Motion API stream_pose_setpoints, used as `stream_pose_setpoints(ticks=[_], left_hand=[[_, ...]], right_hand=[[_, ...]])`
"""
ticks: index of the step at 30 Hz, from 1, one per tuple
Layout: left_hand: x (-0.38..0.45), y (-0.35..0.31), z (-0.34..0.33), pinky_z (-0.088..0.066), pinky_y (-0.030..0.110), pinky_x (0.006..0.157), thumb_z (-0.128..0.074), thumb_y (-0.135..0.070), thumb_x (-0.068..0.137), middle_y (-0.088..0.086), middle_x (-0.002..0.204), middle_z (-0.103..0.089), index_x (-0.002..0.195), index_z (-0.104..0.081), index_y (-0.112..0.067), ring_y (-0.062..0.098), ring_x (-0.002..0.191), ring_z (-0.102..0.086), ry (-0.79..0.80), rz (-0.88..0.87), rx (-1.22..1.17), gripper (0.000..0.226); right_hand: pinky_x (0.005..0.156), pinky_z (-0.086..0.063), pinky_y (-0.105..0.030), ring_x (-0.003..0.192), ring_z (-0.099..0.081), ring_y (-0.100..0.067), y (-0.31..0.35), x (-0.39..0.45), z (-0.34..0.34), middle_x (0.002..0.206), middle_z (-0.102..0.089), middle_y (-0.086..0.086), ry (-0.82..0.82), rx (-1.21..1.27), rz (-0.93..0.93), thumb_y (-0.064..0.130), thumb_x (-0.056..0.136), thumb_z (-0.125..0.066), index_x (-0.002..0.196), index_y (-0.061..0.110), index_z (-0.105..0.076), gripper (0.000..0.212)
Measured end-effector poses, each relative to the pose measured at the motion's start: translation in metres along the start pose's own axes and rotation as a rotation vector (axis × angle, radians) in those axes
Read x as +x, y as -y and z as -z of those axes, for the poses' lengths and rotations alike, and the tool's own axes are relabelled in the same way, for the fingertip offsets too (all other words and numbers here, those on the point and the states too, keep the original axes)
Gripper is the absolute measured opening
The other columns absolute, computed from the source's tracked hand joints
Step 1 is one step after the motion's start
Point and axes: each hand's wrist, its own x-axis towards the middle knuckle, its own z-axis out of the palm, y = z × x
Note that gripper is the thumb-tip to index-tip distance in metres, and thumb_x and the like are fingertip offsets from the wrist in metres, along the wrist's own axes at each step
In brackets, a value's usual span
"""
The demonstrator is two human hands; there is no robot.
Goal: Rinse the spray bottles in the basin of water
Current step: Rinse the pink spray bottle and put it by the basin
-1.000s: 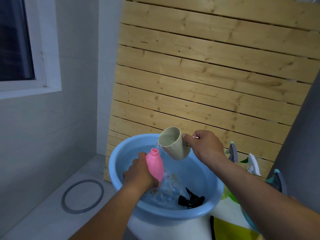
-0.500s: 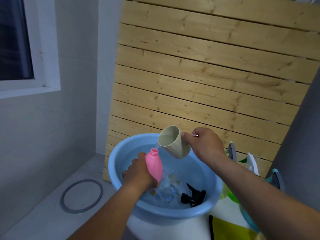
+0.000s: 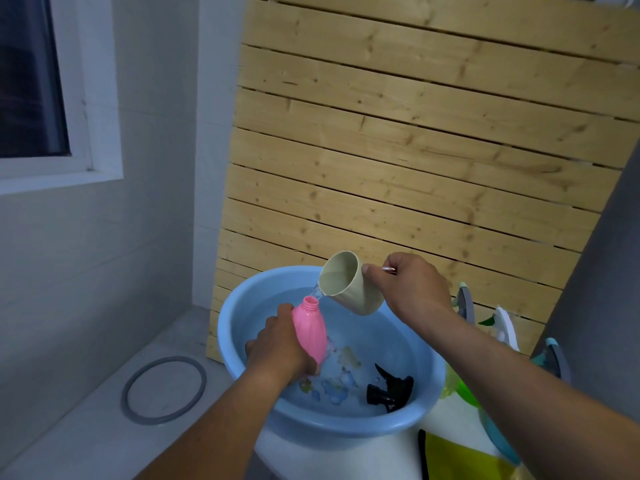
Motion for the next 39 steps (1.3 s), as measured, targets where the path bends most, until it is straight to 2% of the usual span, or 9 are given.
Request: stream_pose_setpoints(ticks=[9, 12, 17, 27, 31, 35, 39], left_hand=[[0.0005, 0.0005, -0.0004, -0.048, 0.043, 0.089, -0.089, -0.031, 0.055, -0.002, 0.112, -0.048, 0.127, -0.03, -0.027, 0.026, 0.108, -0.056, -0.002, 0.009, 0.015, 0.093], [0.0005, 0.0002, -0.0003, -0.048, 0.042, 0.088, -0.088, -0.03, 0.055, -0.003, 0.106, -0.045, 0.126, -0.03, -0.027, 0.026, 0.105, -0.056, -0.006, 0.01, 0.022, 0.092], [0.0012, 0.0011, -0.0007, -0.048, 0.042, 0.088, -0.088, -0.031, 0.055, -0.002, 0.109, -0.047, 0.126, -0.03, -0.027, 0.023, 0.099, -0.054, -0.009, 0.005, 0.022, 0.092], [0.0016, 0.001, -0.001, -0.046, 0.039, 0.085, -0.088, -0.03, 0.056, -0.003, 0.11, -0.046, 0.126, -0.03, -0.027, 0.024, 0.104, -0.055, 0.007, 0.002, 0.024, 0.091], [0.0019, 0.0014, -0.0011, -0.047, 0.04, 0.087, -0.088, -0.03, 0.056, -0.002, 0.111, -0.048, 0.125, -0.03, -0.027, 0.024, 0.102, -0.055, 0.006, 0.006, 0.02, 0.09], [0.0021, 0.0015, -0.0012, -0.044, 0.038, 0.081, -0.088, -0.029, 0.056, -0.003, 0.107, -0.047, 0.122, -0.03, -0.028, 0.021, 0.092, -0.049, 0.002, 0.004, 0.019, 0.088], [0.0024, 0.0022, -0.0021, -0.044, 0.039, 0.083, -0.088, -0.03, 0.056, -0.002, 0.112, -0.048, 0.124, -0.03, -0.028, 0.021, 0.096, -0.05, 0.007, 0.0, 0.009, 0.09]], right_hand=[[0.055, -0.036, -0.029, 0.068, -0.058, -0.024, 0.0029, 0.0, -0.0025, 0.06, -0.056, 0.005, -0.002, -0.024, 0.016, 0.051, 0.085, -0.059, 0.061, 0.018, -0.053, 0.041], [0.056, -0.037, -0.03, 0.068, -0.057, -0.025, 0.0032, -0.0009, -0.0024, 0.061, -0.056, 0.005, -0.001, -0.028, 0.023, 0.051, 0.085, -0.059, 0.059, 0.018, -0.051, 0.042], [0.058, -0.04, -0.032, 0.069, -0.058, -0.025, 0.0054, -0.0024, -0.0001, 0.063, -0.059, 0.004, -0.009, -0.055, 0.051, 0.051, 0.085, -0.058, 0.06, 0.018, -0.051, 0.041], [0.06, -0.04, -0.032, 0.073, -0.059, -0.026, 0.0067, -0.002, 0.0013, 0.068, -0.062, 0.004, -0.032, -0.081, 0.108, 0.05, 0.085, -0.058, 0.062, 0.019, -0.051, 0.039], [0.057, -0.036, -0.03, 0.07, -0.058, -0.025, 0.0058, -0.0015, -0.0001, 0.067, -0.062, 0.004, -0.056, -0.097, 0.135, 0.05, 0.085, -0.058, 0.062, 0.02, -0.051, 0.039], [0.055, -0.035, -0.03, 0.069, -0.057, -0.025, 0.0047, -0.0014, -0.0019, 0.067, -0.062, 0.004, -0.07, -0.119, 0.153, 0.051, 0.085, -0.058, 0.062, 0.02, -0.05, 0.039], [0.051, -0.029, -0.028, 0.066, -0.054, -0.022, 0.0047, -0.002, -0.0029, 0.064, -0.059, 0.006, -0.081, -0.127, 0.185, 0.05, 0.085, -0.058, 0.061, 0.021, -0.047, 0.039]])
